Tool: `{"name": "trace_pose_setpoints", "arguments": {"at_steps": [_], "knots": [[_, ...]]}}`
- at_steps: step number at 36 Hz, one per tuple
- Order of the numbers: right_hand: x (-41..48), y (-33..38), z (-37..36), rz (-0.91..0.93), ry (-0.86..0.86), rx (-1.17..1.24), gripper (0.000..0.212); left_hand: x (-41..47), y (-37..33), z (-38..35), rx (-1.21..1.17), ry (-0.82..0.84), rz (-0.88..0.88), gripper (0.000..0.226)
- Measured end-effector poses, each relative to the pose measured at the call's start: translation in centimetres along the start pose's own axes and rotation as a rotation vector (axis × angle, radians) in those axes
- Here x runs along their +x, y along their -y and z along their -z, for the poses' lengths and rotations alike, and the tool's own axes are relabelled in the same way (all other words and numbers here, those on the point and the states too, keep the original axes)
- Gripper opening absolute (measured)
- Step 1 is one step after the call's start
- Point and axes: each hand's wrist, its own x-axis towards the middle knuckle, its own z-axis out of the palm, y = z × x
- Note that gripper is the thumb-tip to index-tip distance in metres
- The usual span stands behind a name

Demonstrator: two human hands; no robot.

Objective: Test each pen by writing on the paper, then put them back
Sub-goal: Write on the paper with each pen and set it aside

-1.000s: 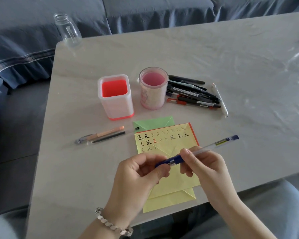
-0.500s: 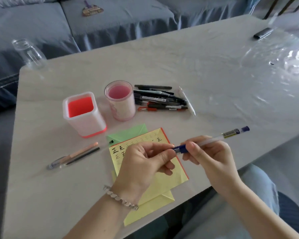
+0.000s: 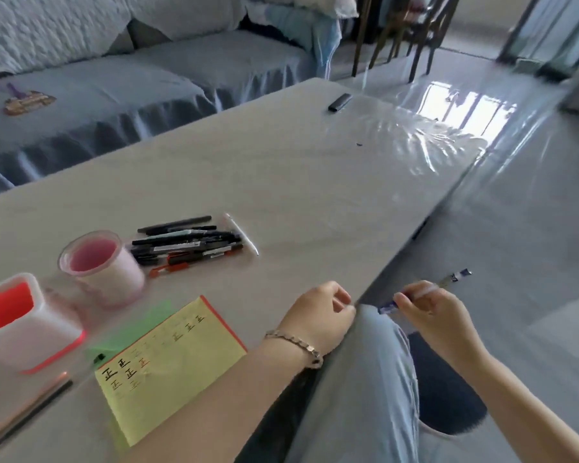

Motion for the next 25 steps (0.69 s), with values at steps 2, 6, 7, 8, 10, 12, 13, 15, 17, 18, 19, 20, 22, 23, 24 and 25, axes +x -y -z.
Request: {"name": "trace_pose_setpoints", "arguments": {"at_steps": [2, 6, 7, 8, 10, 12, 13, 15, 17, 18, 19, 20, 22, 23, 24, 25], "knots": [[-0.3, -2.8, 2.0, -0.096, -0.008, -0.140, 0.039, 0.1, -0.3, -1.0, 0.020, 0.051, -0.017, 0.006], [-0.7, -8.8, 4.2, -0.323, -0.034, -0.306, 0.022, -0.1, -0.1, -2.0, 0.084, 0.104, -0.026, 0.002], [-0.9, -9.8, 4.5, -0.368, -0.036, -0.299, 0.016, -0.1, 0.1, -2.1, 0.096, 0.114, -0.022, 0.002], [-1.2, -10.7, 4.7, -0.396, -0.036, -0.297, 0.011, -0.1, 0.3, -2.1, 0.106, 0.123, -0.014, 0.002], [-1.4, -11.5, 4.7, -0.416, -0.025, -0.304, 0.007, -0.1, 0.7, -1.9, 0.123, 0.138, 0.003, 0.002], [-1.1, -11.5, 4.3, -0.397, -0.011, -0.312, 0.006, -0.1, 1.1, -1.7, 0.141, 0.129, 0.014, 0.002], [-0.8, -11.0, 4.0, -0.378, 0.004, -0.313, 0.005, -0.2, 1.2, -1.6, 0.148, 0.119, 0.016, 0.002], [0.0, -9.6, 2.9, -0.327, 0.043, -0.312, 0.006, -0.4, 1.6, -1.1, 0.155, 0.101, 0.014, 0.002], [0.9, -7.3, 1.4, -0.251, 0.089, -0.310, 0.007, -0.7, 2.1, -0.5, 0.149, 0.088, 0.020, 0.002], [1.4, -5.9, 0.4, -0.209, 0.113, -0.302, 0.008, -0.8, 2.4, 0.0, 0.145, 0.075, 0.029, 0.002], [1.9, -4.5, -0.6, -0.167, 0.142, -0.291, 0.008, -1.0, 2.8, 0.5, 0.144, 0.057, 0.042, 0.003], [2.3, -3.0, -1.7, -0.123, 0.176, -0.281, 0.009, -1.2, 3.2, 1.1, 0.145, 0.032, 0.056, 0.004], [3.0, 0.1, -4.1, -0.027, 0.249, -0.269, 0.010, -1.8, 4.2, 2.4, 0.145, -0.024, 0.077, 0.007], [3.3, 1.6, -5.4, 0.019, 0.284, -0.274, 0.009, -2.2, 4.8, 3.1, 0.145, -0.051, 0.090, 0.007], [3.5, 3.0, -6.6, 0.063, 0.322, -0.289, 0.008, -2.6, 5.6, 3.8, 0.147, -0.080, 0.103, 0.007], [3.6, 4.3, -7.8, 0.106, 0.362, -0.309, 0.008, -3.0, 6.4, 4.6, 0.151, -0.112, 0.118, 0.006]]}}
